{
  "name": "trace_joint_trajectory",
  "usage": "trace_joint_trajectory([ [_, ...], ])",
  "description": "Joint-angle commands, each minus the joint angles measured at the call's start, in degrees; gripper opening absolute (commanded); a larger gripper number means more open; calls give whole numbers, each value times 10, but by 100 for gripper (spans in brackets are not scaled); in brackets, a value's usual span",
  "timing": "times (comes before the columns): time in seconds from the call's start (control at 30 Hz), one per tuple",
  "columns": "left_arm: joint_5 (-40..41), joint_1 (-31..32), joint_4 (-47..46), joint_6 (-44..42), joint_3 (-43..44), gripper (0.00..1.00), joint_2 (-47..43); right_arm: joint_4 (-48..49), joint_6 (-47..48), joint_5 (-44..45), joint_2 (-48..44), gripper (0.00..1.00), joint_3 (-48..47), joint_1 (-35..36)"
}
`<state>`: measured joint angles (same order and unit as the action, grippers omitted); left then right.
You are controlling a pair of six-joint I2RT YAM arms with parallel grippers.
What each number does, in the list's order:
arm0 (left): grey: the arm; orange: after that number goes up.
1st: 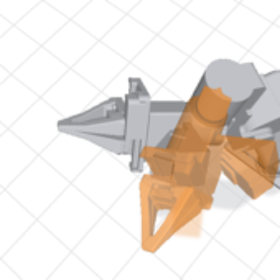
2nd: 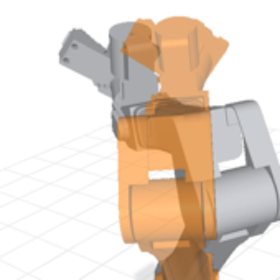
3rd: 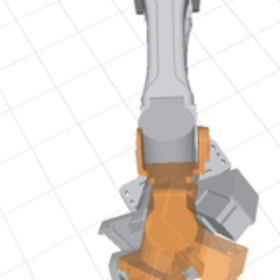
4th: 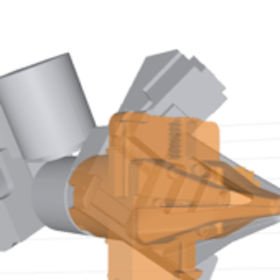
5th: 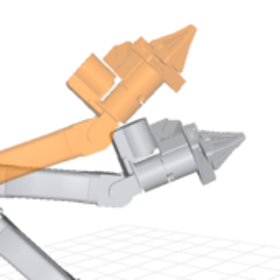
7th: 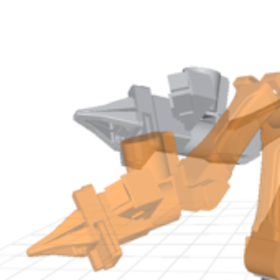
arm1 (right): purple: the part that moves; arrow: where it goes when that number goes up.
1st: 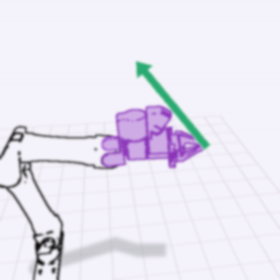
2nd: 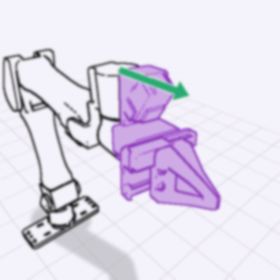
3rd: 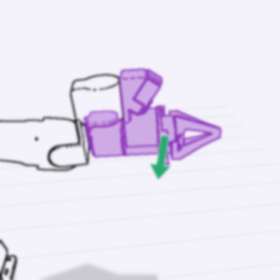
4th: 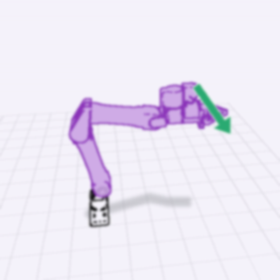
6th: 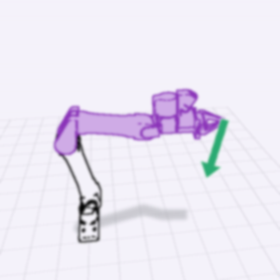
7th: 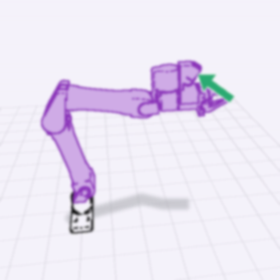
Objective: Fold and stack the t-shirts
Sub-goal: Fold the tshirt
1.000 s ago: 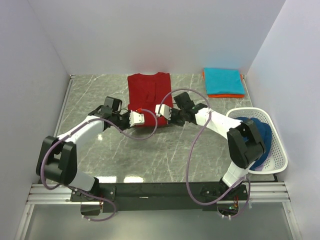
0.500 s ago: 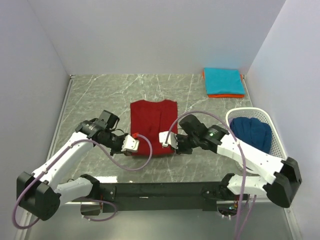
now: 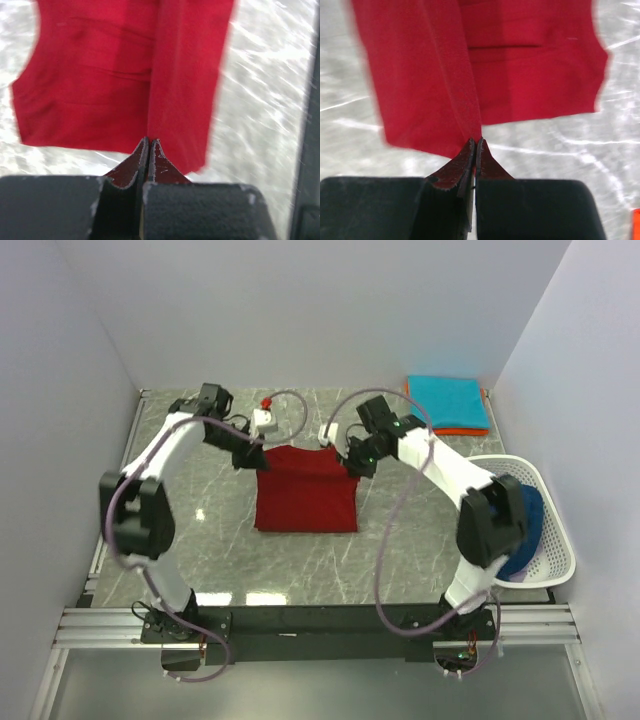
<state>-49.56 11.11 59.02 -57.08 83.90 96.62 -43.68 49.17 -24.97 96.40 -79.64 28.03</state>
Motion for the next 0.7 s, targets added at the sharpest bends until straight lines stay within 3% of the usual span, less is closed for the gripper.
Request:
trace_joint_trajectory([
  [0.0, -13, -7, -63, 83, 89, 1, 93, -10, 28, 2, 91, 0, -88, -25],
  [0.13, 5, -9, -107, 186, 153, 1, 196, 7, 30, 35, 178, 0, -143, -32],
  [0.27, 31, -9, -137, 261, 152, 1, 264, 19, 11, 54, 233, 0, -173, -31],
  [0.47, 35, -11, -167, 347, 60, 1, 274, 40, -11, 70, 245, 0, -130, -11],
  [0.67, 29, -20, -211, 403, -119, 1, 184, 40, -50, 47, 194, 0, -33, 29],
])
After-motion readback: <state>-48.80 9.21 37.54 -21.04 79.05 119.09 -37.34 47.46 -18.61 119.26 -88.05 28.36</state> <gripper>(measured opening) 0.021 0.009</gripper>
